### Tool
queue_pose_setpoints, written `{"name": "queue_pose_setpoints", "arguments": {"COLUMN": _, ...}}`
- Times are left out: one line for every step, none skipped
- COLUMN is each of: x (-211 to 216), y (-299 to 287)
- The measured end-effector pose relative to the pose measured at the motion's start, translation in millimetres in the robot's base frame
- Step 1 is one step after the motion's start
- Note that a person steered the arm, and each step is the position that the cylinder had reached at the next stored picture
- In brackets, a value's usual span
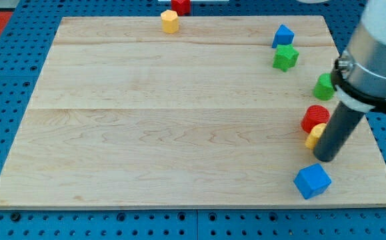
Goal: Slide the blue cube towards the center left of the board
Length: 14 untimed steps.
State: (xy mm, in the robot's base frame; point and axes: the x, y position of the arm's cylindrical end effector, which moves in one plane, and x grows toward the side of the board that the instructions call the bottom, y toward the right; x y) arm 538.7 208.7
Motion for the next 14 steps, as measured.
{"name": "queue_pose_setpoints", "arguments": {"x": 14.3, "y": 28.1}}
{"name": "queue_pose_setpoints", "arguments": {"x": 50.9, "y": 20.7}}
{"name": "queue_pose_setpoints", "arguments": {"x": 65.2, "y": -25.6}}
{"name": "queue_pose_setpoints", "arguments": {"x": 65.2, "y": -94.6}}
{"name": "queue_pose_setpoints", "arguments": {"x": 48.0, "y": -113.5}}
{"name": "queue_pose_setpoints", "arguments": {"x": 27.9, "y": -102.8}}
{"name": "queue_pose_setpoints", "arguments": {"x": -2.4, "y": -101.0}}
{"name": "queue_pose_setpoints", "arguments": {"x": -38.3, "y": -100.6}}
{"name": "queue_pose_setpoints", "arguments": {"x": -60.2, "y": -134.4}}
{"name": "queue_pose_setpoints", "arguments": {"x": -68.4, "y": -177.3}}
{"name": "queue_pose_setpoints", "arguments": {"x": -68.4, "y": -226.4}}
{"name": "queue_pose_setpoints", "arguments": {"x": -68.4, "y": -278.3}}
{"name": "queue_pose_setpoints", "arguments": {"x": -63.0, "y": -327.5}}
{"name": "queue_pose_setpoints", "arguments": {"x": -47.1, "y": -361.9}}
